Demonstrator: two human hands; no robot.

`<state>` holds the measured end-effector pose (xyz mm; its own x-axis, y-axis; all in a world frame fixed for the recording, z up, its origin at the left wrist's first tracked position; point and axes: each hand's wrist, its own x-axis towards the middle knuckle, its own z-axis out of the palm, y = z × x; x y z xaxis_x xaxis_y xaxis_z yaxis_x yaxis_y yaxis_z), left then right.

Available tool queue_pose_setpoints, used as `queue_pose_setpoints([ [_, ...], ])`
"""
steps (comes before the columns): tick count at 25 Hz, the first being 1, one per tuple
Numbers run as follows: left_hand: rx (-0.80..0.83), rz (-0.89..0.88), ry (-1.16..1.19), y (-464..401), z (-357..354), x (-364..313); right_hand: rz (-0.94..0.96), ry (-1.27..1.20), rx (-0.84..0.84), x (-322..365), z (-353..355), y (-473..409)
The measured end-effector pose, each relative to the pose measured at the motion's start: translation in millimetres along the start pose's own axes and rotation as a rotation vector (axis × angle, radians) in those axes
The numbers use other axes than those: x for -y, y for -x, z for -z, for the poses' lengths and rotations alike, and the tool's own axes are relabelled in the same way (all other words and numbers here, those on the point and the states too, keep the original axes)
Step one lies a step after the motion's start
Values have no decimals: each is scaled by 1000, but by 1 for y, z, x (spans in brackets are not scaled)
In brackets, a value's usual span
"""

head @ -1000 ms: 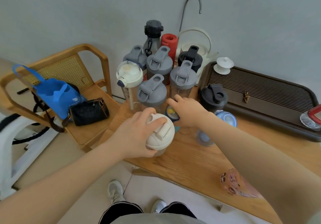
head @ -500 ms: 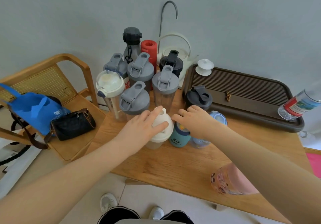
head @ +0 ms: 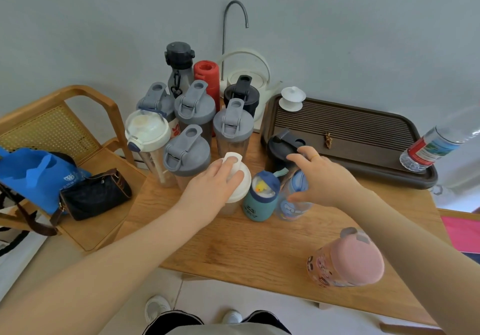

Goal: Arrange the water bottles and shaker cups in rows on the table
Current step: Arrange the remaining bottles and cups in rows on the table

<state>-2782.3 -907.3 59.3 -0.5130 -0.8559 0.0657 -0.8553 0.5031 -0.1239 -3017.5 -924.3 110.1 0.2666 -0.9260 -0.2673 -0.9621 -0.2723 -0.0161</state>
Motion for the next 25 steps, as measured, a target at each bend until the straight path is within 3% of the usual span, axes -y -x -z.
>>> queue_pose_setpoints([
  [7, 26, 42, -59, -23, 1, -3, 47, 92, -41, -5, -13, 7],
  [12, -27, -202, -112, -33, 3, -18, -7, -254, -310, -18, 14, -18],
  [15, 38, -351, -123, -50, -1, -28, -101, -201, -77, -22, 13, -64],
  [18, 46, -400, -156, -58, -8, -30, -7, -194, 88, -28, 17, -92],
  [22, 93, -341, -155, -61, -2, -35, 209, -112, 122, -35, 29, -102],
  [25, 56, -333, -174, -59, 0, -33, 311, 42, 15, -26, 18, -107],
])
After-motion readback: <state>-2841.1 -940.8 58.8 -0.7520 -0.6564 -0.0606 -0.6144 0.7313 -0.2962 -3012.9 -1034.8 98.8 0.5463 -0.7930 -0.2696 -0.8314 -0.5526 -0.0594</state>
